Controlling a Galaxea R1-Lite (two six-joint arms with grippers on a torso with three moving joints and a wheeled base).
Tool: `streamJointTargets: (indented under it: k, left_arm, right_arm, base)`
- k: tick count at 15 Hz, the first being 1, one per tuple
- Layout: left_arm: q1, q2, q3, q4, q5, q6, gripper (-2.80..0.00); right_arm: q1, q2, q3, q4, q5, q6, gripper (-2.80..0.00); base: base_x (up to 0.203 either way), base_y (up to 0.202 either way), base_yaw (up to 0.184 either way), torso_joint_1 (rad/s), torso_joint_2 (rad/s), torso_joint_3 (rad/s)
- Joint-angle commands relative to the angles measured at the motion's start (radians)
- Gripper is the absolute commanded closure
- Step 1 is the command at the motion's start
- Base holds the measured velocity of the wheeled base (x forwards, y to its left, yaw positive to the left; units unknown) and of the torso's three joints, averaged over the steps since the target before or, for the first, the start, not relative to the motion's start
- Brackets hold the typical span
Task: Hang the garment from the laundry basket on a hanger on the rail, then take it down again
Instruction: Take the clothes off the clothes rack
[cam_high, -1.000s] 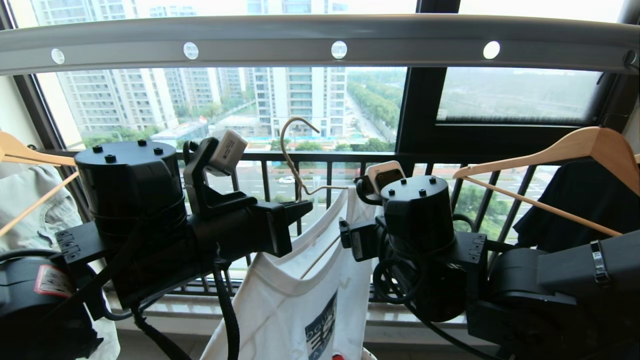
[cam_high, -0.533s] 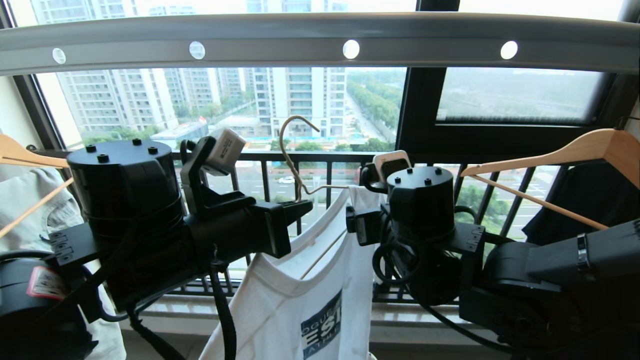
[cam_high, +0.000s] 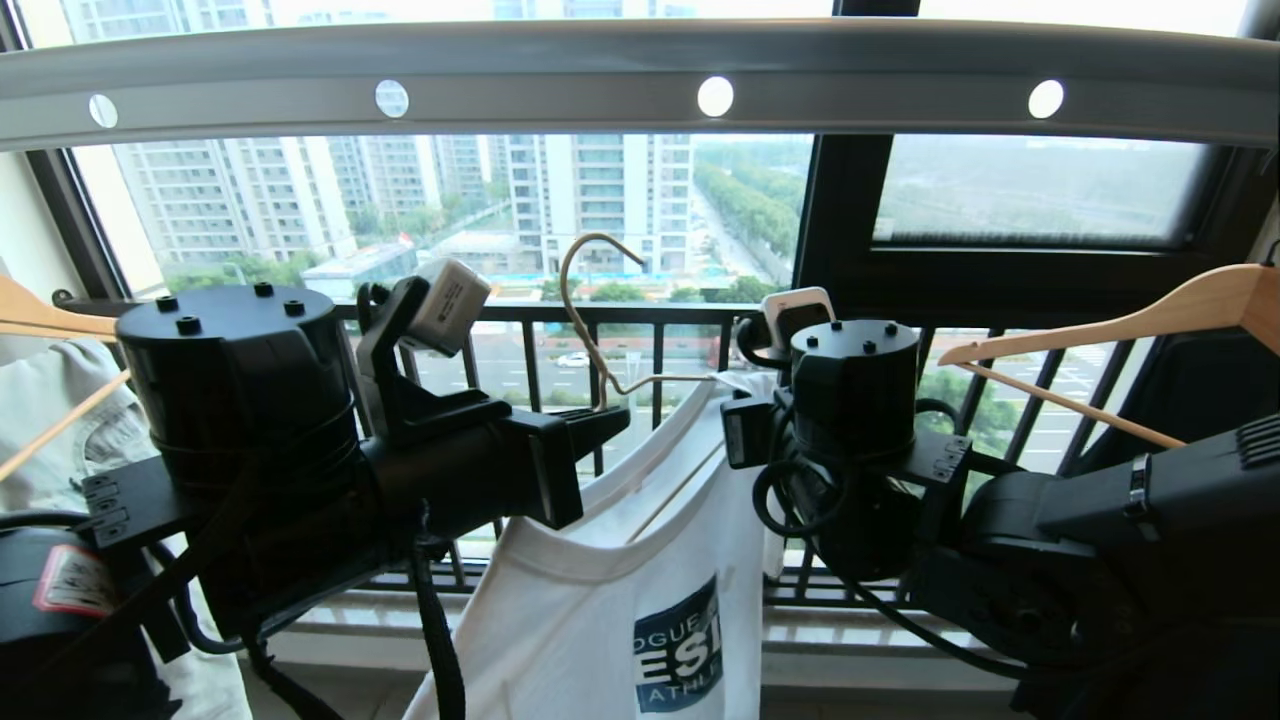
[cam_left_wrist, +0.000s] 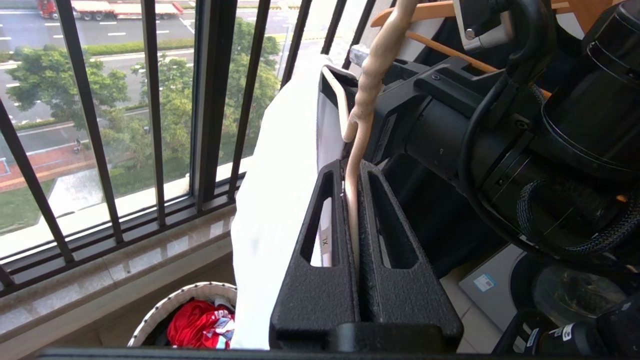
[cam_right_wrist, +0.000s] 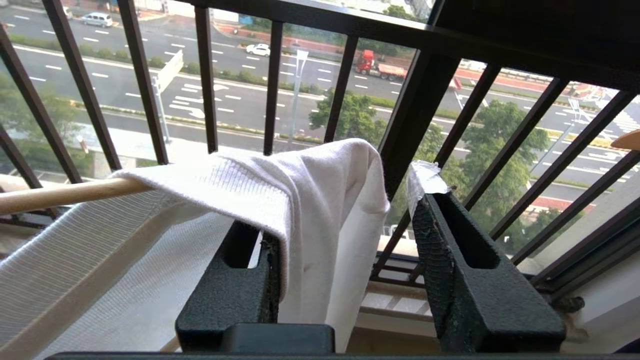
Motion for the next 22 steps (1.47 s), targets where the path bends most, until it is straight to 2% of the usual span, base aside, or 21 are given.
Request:
streamJointTargets:
  k: [1, 4, 7, 10, 12, 18, 22]
  left_arm:
    - [-0.003, 0.017, 0.002, -0.005, 0.002, -0.001, 0.0]
    - [-0.003, 0.043, 0.013, -0.008, 0.004, 0.013, 0.0]
    - [-0.003, 0.057, 0.016, -0.008, 0.01, 0.035, 0.0]
    - [-0.008, 0.113, 0.013, -0.017, 0.109, 0.092, 0.0]
    - [-0.02, 0.121, 0.014, -0.054, 0.138, 0.104, 0.0]
    - [-0.032, 0.112, 0.028, -0.063, 0.14, 0.121, 0.0]
    - [-0.032, 0.104, 0.026, -0.064, 0.15, 0.128, 0.0]
  right_arm:
    - [-0.003, -0.006, -0.006, -0.016, -0.008, -0.002, 0.0]
    - [-0.029, -0.001, -0.019, -0.017, -0.011, -0.002, 0.0]
    - [-0.1, 0.002, -0.048, -0.017, -0.009, 0.0, 0.0]
    - [-0.143, 0.005, -0.065, -0.017, 0.001, 0.001, 0.0]
    - [-0.162, 0.012, -0.076, -0.017, 0.009, 0.001, 0.0]
    - [-0.273, 0.094, -0.146, -0.066, 0.01, 0.001, 0.0]
    - [-0.302, 0.11, -0.158, -0.074, 0.01, 0.001, 0.0]
  base:
    - [0.0, 0.0, 0.0, 0.0, 0.0, 0.0]
    - [0.0, 0.0, 0.0, 0.0, 0.0, 0.0]
    - [0.0, 0.0, 0.0, 0.0, 0.0, 0.0]
    - [0.0, 0.0, 0.0, 0.0, 0.0, 0.0]
    - [0.0, 0.0, 0.0, 0.0, 0.0, 0.0]
    - [0.0, 0.0, 0.0, 0.0, 0.0, 0.0]
    - [0.0, 0.0, 0.0, 0.0, 0.0, 0.0]
